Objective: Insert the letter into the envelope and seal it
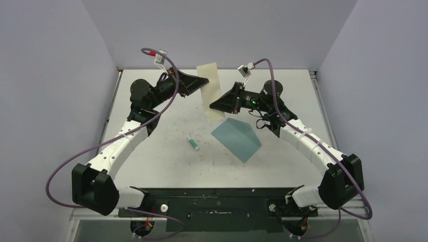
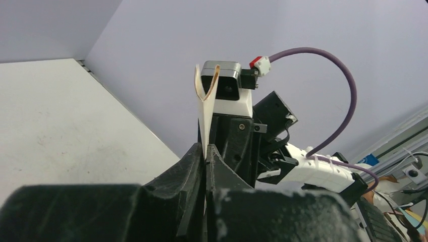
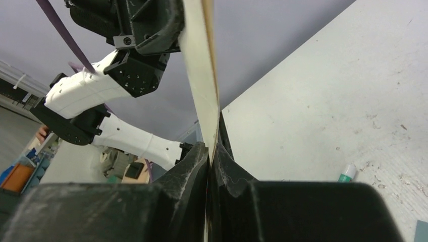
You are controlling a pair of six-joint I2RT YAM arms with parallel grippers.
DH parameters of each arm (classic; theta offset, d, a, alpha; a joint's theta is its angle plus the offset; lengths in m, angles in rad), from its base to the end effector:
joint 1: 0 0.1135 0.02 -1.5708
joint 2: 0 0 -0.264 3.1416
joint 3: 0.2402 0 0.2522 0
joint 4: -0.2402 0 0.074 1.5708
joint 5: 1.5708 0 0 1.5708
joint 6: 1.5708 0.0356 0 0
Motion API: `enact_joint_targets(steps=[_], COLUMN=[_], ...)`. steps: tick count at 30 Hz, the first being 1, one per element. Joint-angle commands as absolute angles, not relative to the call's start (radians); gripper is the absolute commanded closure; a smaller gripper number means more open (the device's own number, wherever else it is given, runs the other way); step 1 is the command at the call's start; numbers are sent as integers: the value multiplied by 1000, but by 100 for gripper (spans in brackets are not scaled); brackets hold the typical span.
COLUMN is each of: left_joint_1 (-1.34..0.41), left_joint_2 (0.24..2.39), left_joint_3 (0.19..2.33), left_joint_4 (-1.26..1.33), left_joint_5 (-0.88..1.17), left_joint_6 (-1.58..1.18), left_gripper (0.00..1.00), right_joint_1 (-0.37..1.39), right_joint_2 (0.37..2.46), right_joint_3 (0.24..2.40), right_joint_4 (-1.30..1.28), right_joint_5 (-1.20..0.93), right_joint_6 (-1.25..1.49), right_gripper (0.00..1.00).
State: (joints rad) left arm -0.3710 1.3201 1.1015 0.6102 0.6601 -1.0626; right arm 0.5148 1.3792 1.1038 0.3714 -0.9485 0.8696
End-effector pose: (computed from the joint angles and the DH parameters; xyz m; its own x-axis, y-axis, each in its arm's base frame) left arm 0.2726 -0.1295 0.4137 -0.5386 -0.5310 -0.6542 0.7071 0.1374 -0.6936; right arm 0.2609 0.1808 0.3729 -0.7034 0.1138 -0.7017 -0.7031 0.0343 0.7103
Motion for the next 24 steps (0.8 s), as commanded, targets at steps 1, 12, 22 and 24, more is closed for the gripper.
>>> enact_joint_targets(steps=[1,12,22,24], left_joint_1=[-367,-367,-368,-368], left_joint_2=[1342,1344,1342,1343], left_joint_3=[1156,1123,1117,1114], left_joint_4=[611,643,658,656], left_joint_5=[699,709,709,706], left_joint_6=[-1023,-1067,-1075,-1071], left_gripper=[100,100,100,100], right_joint_1=[514,498,454,452], right_joint_2=[1333,1342,1359,1363], right_joint_3=[1164,1185,1158,1160], right_joint_4=[299,364,479,473], right_joint_5=[-972,-825,-829,-835], right_joint_6=[765,812,919,917], right_gripper=[85,33,75,85])
